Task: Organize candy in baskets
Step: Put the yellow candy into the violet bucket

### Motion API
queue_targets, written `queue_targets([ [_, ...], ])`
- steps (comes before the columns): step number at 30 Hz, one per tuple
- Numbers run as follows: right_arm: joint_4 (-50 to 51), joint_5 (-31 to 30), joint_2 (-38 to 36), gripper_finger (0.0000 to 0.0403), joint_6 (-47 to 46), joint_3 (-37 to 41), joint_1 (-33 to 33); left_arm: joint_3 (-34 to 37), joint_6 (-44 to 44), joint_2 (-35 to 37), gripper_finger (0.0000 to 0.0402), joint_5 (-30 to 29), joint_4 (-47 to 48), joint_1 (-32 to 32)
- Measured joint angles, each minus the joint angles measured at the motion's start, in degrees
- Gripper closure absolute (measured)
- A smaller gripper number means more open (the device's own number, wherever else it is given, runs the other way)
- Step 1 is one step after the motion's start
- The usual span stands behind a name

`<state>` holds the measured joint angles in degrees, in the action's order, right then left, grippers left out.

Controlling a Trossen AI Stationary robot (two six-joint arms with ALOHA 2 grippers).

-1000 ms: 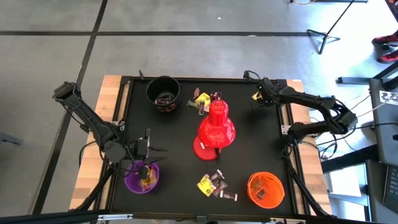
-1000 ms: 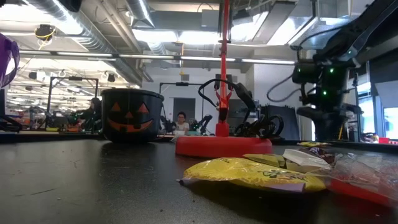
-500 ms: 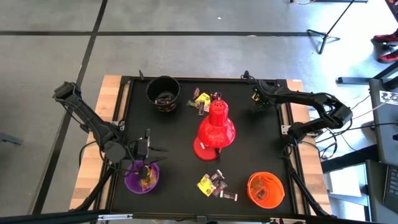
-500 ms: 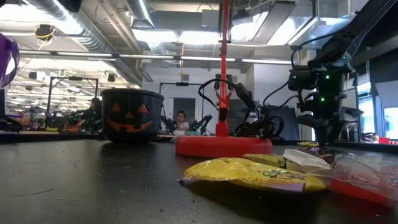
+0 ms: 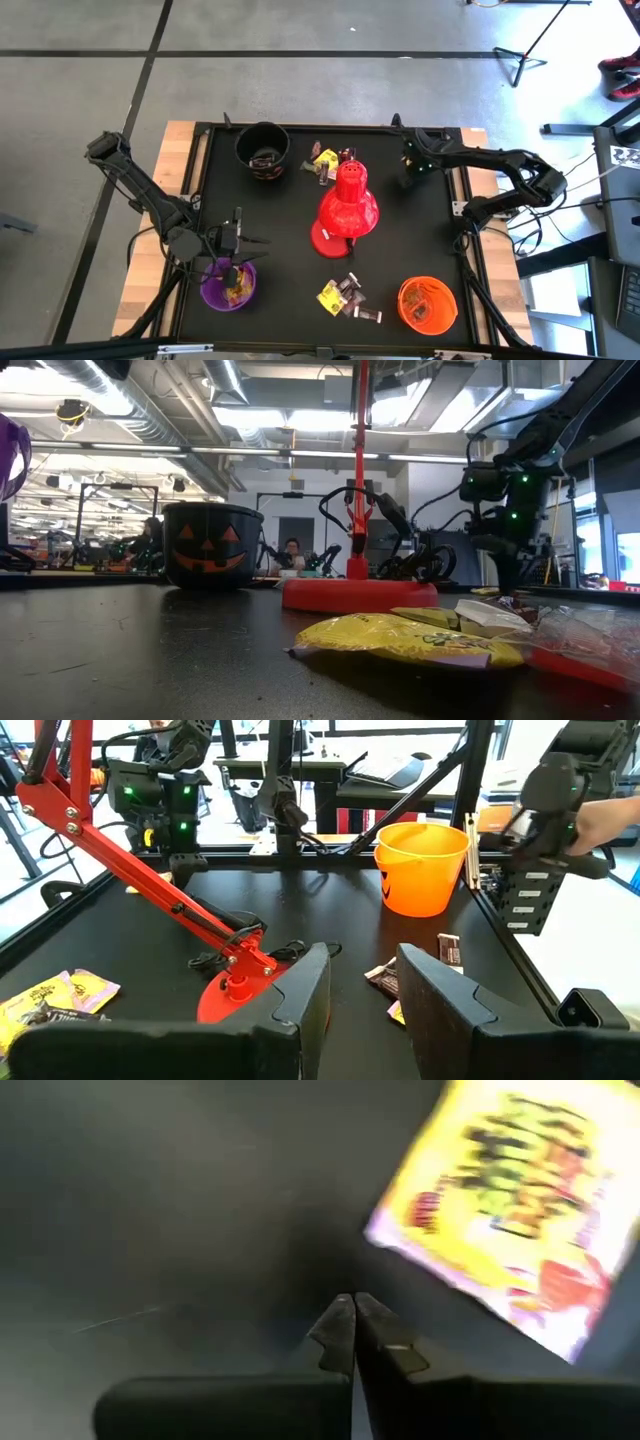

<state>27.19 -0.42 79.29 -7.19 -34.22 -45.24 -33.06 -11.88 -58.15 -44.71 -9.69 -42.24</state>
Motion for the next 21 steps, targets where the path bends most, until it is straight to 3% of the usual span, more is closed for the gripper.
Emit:
queue_targets([
  [5,-0.8,2.1,0.0,0.0399,0.1,0.0,6.5,0.0,0.0,0.0,0.0292,0.0,0.1,0.1],
  [12,-0.8,-15.3,0.0,0.0387,-2.0,0.0,10.4,0.0,-0.5,0.0,0.0292,0.0,0.1,1.2],
  [14,-0.8,-18.0,0.0,0.0375,-4.4,0.0,9.9,0.0,-1.3,0.0,0.0292,0.0,0.1,1.6],
  [21,-0.7,-17.0,0.0,0.0290,-4.0,-1.4,5.5,0.0,-1.3,0.0,0.0292,0.0,0.1,1.9],
])
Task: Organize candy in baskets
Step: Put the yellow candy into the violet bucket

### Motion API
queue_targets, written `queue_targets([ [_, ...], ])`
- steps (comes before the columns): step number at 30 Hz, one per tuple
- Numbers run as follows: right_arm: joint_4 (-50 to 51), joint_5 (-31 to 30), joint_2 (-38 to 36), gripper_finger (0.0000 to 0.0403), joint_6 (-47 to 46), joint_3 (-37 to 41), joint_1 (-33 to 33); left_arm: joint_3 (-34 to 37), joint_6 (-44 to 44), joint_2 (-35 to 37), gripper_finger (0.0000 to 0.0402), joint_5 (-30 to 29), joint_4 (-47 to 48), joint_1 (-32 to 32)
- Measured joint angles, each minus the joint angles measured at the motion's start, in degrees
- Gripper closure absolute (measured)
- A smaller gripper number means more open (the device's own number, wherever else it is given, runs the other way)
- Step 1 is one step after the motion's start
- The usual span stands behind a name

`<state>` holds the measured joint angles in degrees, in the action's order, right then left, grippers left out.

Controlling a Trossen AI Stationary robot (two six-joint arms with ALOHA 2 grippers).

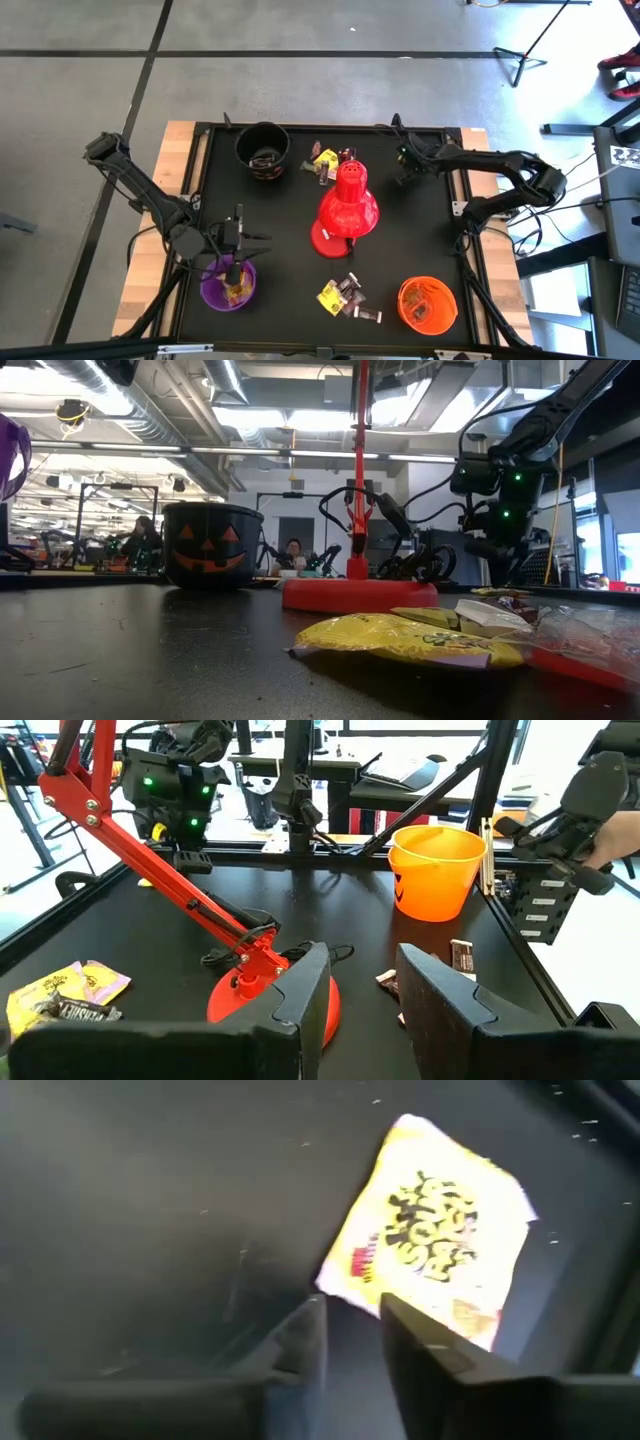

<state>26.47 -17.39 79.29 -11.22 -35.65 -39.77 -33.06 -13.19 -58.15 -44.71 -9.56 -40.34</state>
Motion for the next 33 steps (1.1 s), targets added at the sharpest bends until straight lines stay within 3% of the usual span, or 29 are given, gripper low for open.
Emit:
queue_targets([
  [9,-0.2,-3.4,0.3,0.0173,1.7,-0.8,-0.7,0.0,-0.3,0.0,0.0292,0.7,0.0,0.0],
  [15,-2.6,3.2,5.1,0.0154,-0.9,-1.1,-6.1,0.0,-0.4,0.0,0.0292,0.7,0.0,0.0],
  [19,-2.9,1.9,7.4,0.0155,-1.7,-2.0,-5.4,0.0,-0.4,0.0,0.0292,0.7,0.1,0.0],
  [23,-3.0,5.0,7.8,0.0192,-0.6,-2.0,-4.9,0.0,-0.4,0.0,0.0292,0.7,0.8,0.0],
  [31,0.6,13.9,7.8,0.0377,1.6,-2.0,-4.8,0.0,-1.6,0.0,0.0292,0.7,1.2,0.0],
  [33,1.0,15.7,7.7,0.0392,2.2,-2.0,-4.9,0.0,-1.7,0.0,0.0292,0.7,1.2,0.0],
])
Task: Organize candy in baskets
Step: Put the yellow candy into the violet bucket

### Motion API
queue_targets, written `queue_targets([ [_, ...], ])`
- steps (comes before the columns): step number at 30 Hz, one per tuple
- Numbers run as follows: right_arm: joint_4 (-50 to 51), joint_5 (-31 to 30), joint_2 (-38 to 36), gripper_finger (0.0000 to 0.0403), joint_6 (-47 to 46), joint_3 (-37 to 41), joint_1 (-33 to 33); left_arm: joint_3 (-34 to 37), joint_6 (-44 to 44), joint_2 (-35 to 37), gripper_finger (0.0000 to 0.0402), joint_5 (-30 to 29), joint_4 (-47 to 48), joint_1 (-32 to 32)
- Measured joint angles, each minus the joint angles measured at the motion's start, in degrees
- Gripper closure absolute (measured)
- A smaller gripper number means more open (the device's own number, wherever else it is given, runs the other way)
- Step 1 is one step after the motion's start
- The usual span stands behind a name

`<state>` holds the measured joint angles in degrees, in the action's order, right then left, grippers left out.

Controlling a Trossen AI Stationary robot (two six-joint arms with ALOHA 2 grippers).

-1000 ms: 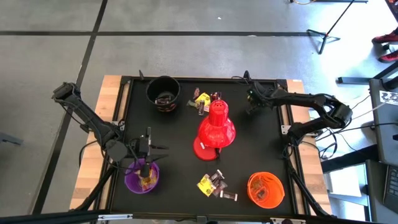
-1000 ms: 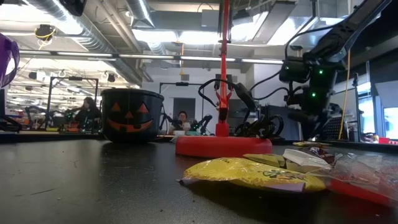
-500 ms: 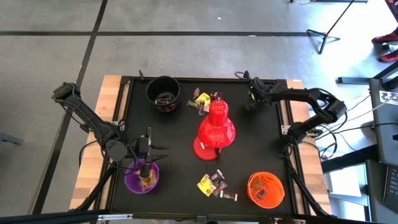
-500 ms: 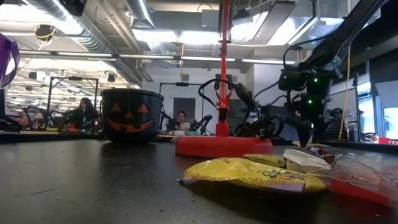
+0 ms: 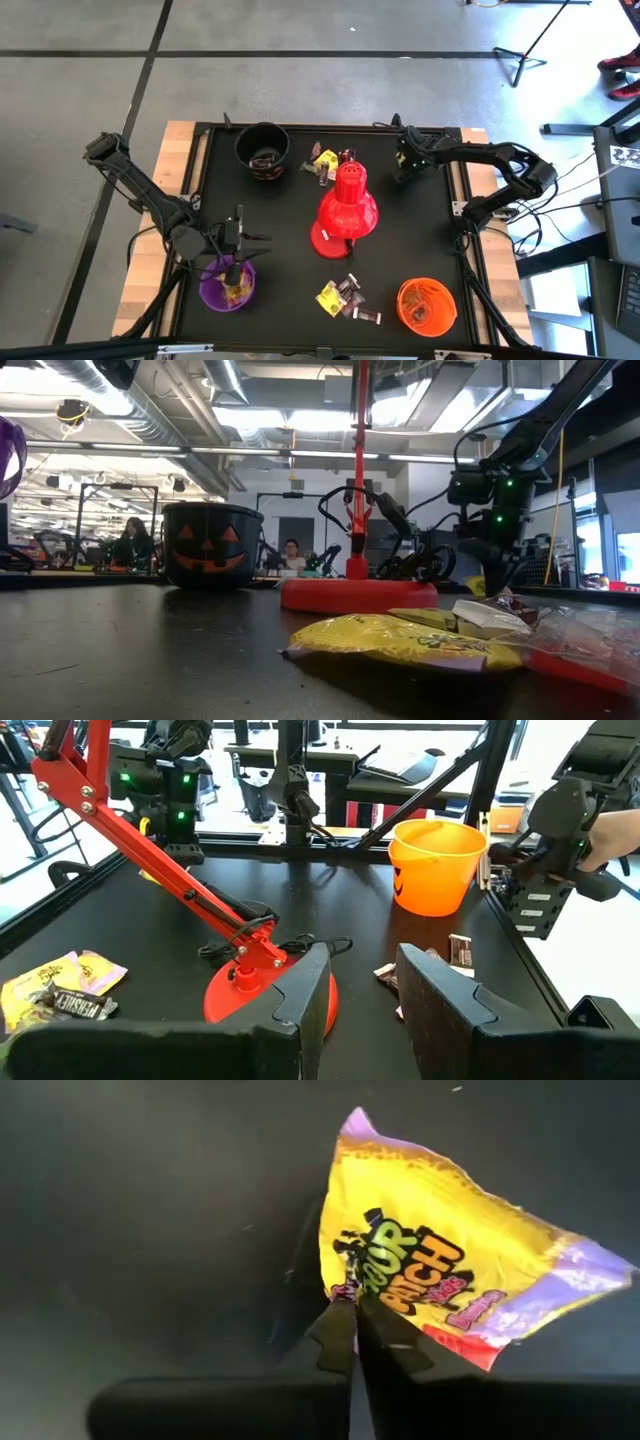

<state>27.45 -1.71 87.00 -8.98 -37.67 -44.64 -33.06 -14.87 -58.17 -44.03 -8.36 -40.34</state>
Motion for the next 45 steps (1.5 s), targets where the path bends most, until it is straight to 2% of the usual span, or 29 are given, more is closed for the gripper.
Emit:
queue_targets([
  [5,1.9,2.5,-2.0,0.0398,0.4,0.3,1.8,0.0,0.0,0.0,0.0292,0.0,0.0,0.0],
  [12,7.5,4.3,-14.6,0.0401,-2.1,0.5,11.3,0.0,-0.1,0.0,0.0292,0.0,0.1,0.0],
  [18,10.4,7.4,-28.4,0.0402,-12.2,0.6,25.6,0.0,-0.2,0.0,0.0292,-0.3,-0.1,0.0],
  [24,-0.2,6.7,-36.0,0.0402,-24.2,0.5,44.3,0.0,-0.2,0.0,0.0292,-0.4,-4.7,0.0],
  [29,-16.4,2.6,-33.4,0.0403,-26.7,0.4,57.4,0.0,0.3,-0.7,0.0292,0.3,-8.8,1.6],
  [34,-31.6,0.2,-26.3,0.0403,-25.1,0.4,64.8,0.0,0.4,-6.0,0.0287,1.7,-12.0,3.9],
  [40,-48.9,1.6,-15.8,0.0403,-23.5,0.4,67.3,0.0,2.3,-14.7,0.0243,7.4,-22.5,8.2],
  [45,-59.1,3.6,-7.3,0.0403,-22.2,-0.9,67.2,0.0,6.2,-19.9,0.0204,11.1,-32.6,11.2],
])
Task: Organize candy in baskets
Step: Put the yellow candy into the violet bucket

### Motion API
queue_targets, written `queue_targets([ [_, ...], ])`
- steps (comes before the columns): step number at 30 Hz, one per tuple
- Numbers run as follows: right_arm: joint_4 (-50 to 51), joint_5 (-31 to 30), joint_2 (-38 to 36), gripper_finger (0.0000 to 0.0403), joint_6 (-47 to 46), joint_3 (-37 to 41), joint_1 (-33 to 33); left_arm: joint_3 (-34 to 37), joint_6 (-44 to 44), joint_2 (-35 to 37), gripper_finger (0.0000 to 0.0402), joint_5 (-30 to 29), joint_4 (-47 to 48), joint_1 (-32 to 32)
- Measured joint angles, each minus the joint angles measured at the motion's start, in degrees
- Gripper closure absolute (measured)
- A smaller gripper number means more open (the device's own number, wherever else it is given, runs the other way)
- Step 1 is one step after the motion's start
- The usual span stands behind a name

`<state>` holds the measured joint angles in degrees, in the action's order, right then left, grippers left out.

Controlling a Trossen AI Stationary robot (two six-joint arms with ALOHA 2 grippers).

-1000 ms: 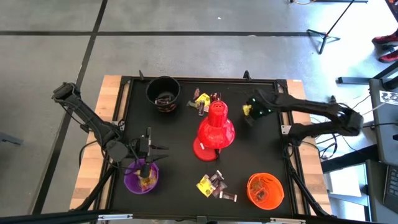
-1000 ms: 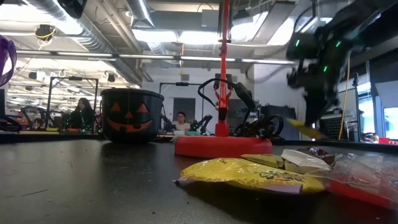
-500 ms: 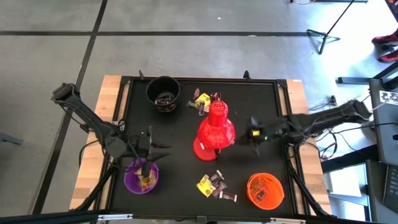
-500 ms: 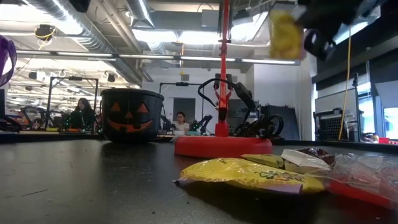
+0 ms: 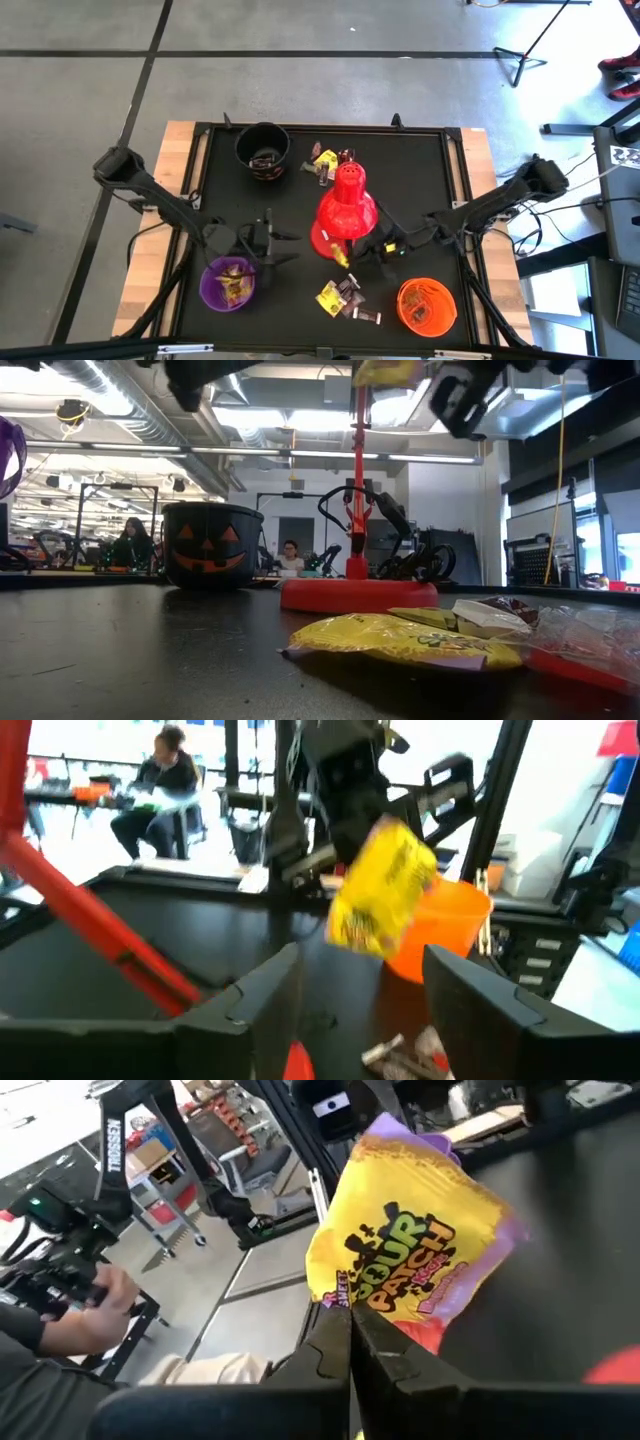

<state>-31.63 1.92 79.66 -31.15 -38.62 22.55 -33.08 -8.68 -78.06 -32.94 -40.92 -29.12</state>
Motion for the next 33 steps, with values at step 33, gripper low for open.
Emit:
queue_targets([
  [33,-1.5,0.3,23.1,0.0403,5.9,-21.5,-2.4,0.0,0.3,-2.3,0.0174,26.9,-3.2,0.9],
])
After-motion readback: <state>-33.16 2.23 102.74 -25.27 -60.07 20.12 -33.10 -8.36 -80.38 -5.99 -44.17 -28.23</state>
